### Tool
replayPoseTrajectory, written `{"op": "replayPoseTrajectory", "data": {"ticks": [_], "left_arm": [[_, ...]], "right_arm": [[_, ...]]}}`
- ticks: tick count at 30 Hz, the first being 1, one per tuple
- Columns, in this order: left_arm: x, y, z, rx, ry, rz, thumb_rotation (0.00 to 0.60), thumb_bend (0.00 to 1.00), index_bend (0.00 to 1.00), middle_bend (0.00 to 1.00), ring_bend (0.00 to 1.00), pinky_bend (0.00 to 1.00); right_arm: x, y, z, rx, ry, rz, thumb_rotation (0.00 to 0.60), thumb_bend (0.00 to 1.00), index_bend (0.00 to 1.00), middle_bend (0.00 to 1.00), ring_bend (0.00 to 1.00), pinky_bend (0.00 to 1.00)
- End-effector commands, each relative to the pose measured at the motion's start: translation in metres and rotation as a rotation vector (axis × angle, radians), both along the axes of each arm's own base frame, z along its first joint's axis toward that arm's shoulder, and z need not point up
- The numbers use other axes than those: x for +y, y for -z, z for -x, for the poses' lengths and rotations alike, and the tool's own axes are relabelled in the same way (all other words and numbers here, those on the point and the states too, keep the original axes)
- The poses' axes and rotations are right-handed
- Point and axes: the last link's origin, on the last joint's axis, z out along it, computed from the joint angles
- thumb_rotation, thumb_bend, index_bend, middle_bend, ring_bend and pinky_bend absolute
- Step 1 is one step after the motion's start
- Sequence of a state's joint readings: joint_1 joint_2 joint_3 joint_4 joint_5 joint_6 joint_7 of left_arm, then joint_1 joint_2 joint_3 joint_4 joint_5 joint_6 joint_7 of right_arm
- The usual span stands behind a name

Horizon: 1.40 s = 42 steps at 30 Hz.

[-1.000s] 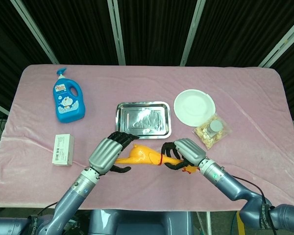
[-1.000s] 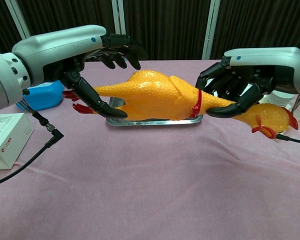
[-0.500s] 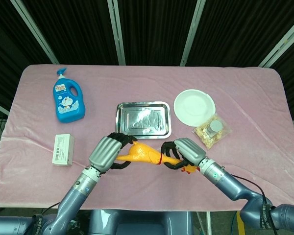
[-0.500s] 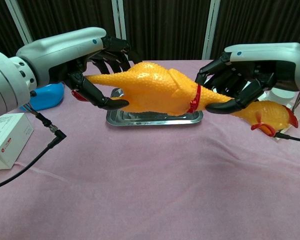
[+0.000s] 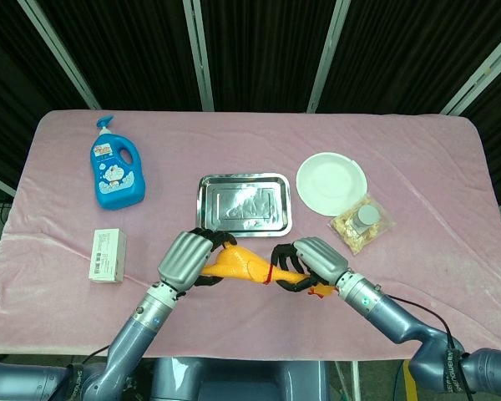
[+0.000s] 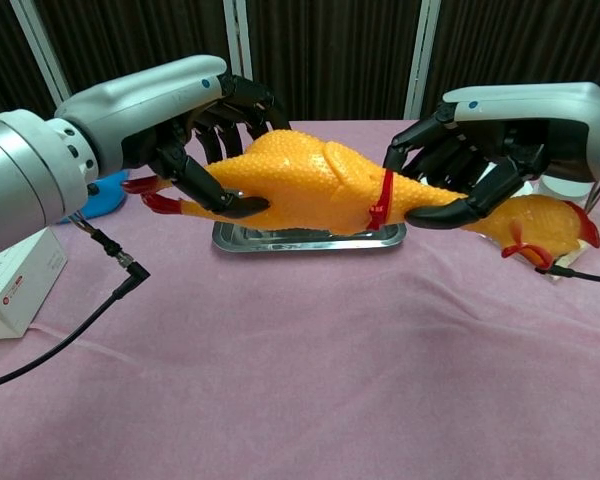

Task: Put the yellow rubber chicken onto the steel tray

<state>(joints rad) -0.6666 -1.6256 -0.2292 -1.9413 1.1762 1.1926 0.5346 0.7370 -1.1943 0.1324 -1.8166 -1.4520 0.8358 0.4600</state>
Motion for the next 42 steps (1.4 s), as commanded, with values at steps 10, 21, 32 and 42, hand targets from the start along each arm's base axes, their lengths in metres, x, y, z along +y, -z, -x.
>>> {"op": "replayPoseTrajectory", "data": {"ticks": [10, 21, 32, 42], "left_arm": [[0.000, 0.004, 0.001, -0.065, 0.012, -0.026, 0.600, 0.39, 0.54, 0.64, 0.58, 0.55], [0.000, -0.001, 0.008, -0.026, -0.009, -0.014, 0.600, 0.03, 0.15, 0.28, 0.32, 0.45], [-0.005, -0.002, 0.007, -0.057, -0.010, 0.033, 0.600, 0.04, 0.19, 0.29, 0.32, 0.45], [-0.003, 0.002, 0.006, -0.067, -0.011, 0.027, 0.600, 0.18, 0.26, 0.36, 0.36, 0.47]], "right_arm": [[-0.001, -0.002, 0.002, -0.007, 0.012, -0.001, 0.600, 0.66, 1.00, 0.73, 0.75, 0.87], [-0.005, -0.002, 0.003, -0.008, 0.024, 0.001, 0.600, 0.68, 1.00, 0.73, 0.75, 0.87], [-0.005, -0.002, 0.002, -0.011, 0.025, -0.004, 0.600, 0.68, 1.00, 0.73, 0.75, 0.87], [-0.001, 0.001, -0.007, -0.026, 0.010, -0.027, 0.600, 0.68, 1.00, 0.73, 0.75, 0.87]]}}
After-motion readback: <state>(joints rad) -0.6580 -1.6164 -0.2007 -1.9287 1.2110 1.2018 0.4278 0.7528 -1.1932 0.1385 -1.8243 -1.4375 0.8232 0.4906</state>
